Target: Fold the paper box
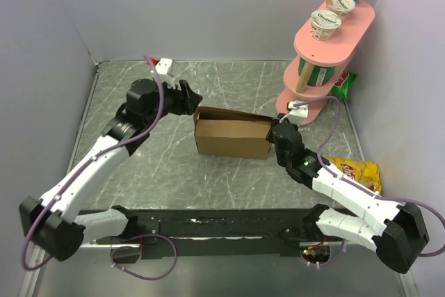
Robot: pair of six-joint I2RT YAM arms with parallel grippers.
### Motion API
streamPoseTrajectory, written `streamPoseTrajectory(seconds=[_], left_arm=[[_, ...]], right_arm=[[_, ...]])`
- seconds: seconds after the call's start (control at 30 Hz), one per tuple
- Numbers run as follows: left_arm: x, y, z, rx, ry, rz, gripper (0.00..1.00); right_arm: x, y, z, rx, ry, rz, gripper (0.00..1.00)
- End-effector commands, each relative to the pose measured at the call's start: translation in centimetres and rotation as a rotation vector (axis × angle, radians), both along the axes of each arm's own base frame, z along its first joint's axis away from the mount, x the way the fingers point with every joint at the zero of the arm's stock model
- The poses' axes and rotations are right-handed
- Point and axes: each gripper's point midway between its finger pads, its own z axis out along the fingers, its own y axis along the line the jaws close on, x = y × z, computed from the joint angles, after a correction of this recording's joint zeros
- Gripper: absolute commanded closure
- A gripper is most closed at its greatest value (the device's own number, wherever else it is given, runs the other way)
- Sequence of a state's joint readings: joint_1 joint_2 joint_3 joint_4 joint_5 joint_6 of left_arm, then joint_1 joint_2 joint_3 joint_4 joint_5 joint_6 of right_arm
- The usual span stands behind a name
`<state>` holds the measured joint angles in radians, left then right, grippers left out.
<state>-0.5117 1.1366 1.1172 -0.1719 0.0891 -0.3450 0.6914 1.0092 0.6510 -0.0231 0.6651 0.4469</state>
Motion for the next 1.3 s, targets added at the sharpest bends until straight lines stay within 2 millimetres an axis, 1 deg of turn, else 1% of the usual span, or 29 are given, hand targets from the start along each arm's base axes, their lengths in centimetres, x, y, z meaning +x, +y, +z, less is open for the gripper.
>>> streamPoseTrajectory(seconds=[0.0,0.07,0.1,0.17,0.2,0.27,0.3,0.37,0.4,0.47,0.5,0.57,0.6,0.67,0.7,0.77,0.87,0.97,1.0,1.07,1.1,1.13,1.17,1.23,1.27], left_arm=[[2.8,-0.8,-1.9,-0.029,0.051,0.047,0.38],[3.3,-1.3,-3.1,-0.034,0.084,0.045,0.41],[3.2,-1.6,-3.8,-0.032,0.102,0.033,0.45],[3.2,-1.9,-4.3,-0.043,0.118,0.026,0.51],[3.0,-1.9,-4.9,-0.047,0.129,0.021,0.56],[2.7,-2.0,-4.9,-0.076,0.129,0.021,0.64],[2.5,-2.0,-5.4,-0.083,0.138,0.017,0.71],[2.2,-2.1,-5.9,-0.100,0.156,0.015,0.75],[1.9,-2.1,-6.6,-0.100,0.171,0.011,0.78],[1.6,-2.2,-7.3,-0.109,0.195,0.008,0.84],[1.4,-2.1,-8.1,-0.103,0.211,0.010,0.87],[1.5,-1.9,-7.9,-0.122,0.196,0.026,0.89],[1.3,-1.7,-8.5,-0.119,0.204,0.032,0.90],[1.2,-1.4,-8.4,-0.131,0.198,0.047,0.93],[1.1,-1.4,-8.6,-0.132,0.202,0.051,0.93],[1.1,-1.2,-8.5,-0.133,0.199,0.057,0.94],[1.1,-0.9,-8.4,-0.138,0.191,0.072,0.95],[1.1,-0.8,-8.7,-0.138,0.191,0.076,0.95],[1.0,-0.9,-8.6,-0.136,0.189,0.073,0.95],[1.1,-0.9,-8.8,-0.126,0.194,0.074,0.95],[1.2,-0.9,-8.8,-0.119,0.193,0.071,0.96],[1.3,-0.9,-8.8,-0.118,0.188,0.070,0.96],[1.2,-1.0,-8.7,-0.116,0.186,0.066,0.96],[1.3,-1.0,-8.7,-0.116,0.182,0.065,0.96],[1.2,-0.9,-8.8,-0.113,0.184,0.065,0.96]], right_arm=[[-3.8,-0.4,-7.3,-0.152,0.267,0.102,1.00],[-3.8,-0.3,-7.4,-0.150,0.270,0.104,1.00],[-3.8,-0.3,-7.5,-0.150,0.274,0.104,1.00],[-3.8,-0.4,-7.6,-0.153,0.275,0.096,1.00],[-3.8,-0.5,-7.7,-0.154,0.280,0.093,1.00],[-3.8,-0.6,-7.9,-0.159,0.285,0.079,1.00],[-3.8,-0.6,-7.9,-0.156,0.284,0.080,1.00],[-3.8,-0.5,-7.9,-0.148,0.283,0.077,1.00],[-3.8,-0.6,-7.9,-0.146,0.282,0.077,1.00],[-3.7,-0.4,-7.8,-0.139,0.279,0.082,1.00],[-3.7,-0.4,-7.8,-0.139,0.279,0.080,0.93],[-3.7,-0.4,-7.6,-0.136,0.274,0.083,0.78],[-3.8,-0.4,-7.5,-0.137,0.270,0.086,0.73],[-3.9,-0.5,-7.3,-0.127,0.257,0.087,0.69],[-3.9,-0.5,-7.1,-0.128,0.252,0.091,0.65],[-3.9,-0.5,-6.7,-0.118,0.233,0.098,0.63],[-4.0,-0.5,-6.4,-0.118,0.222,0.109,0.56],[-4.0,-0.3,-5.9,-0.110,0.204,0.124,0.45],[-4.1,0.0,-5.7,-0.108,0.200,0.144,0.39],[-4.3,0.2,-5.2,-0.093,0.177,0.168,0.32],[-4.3,0.5,-4.9,-0.090,0.167,0.190,0.26],[-4.4,0.6,-4.3,-0.077,0.148,0.203,0.23],[-4.5,0.7,-4.1,-0.076,0.141,0.216,0.19],[-4.8,1.1,-3.2,-0.065,0.113,0.259,0.17],[-5.0,1.3,-3.0,-0.060,0.105,0.274,0.11]])
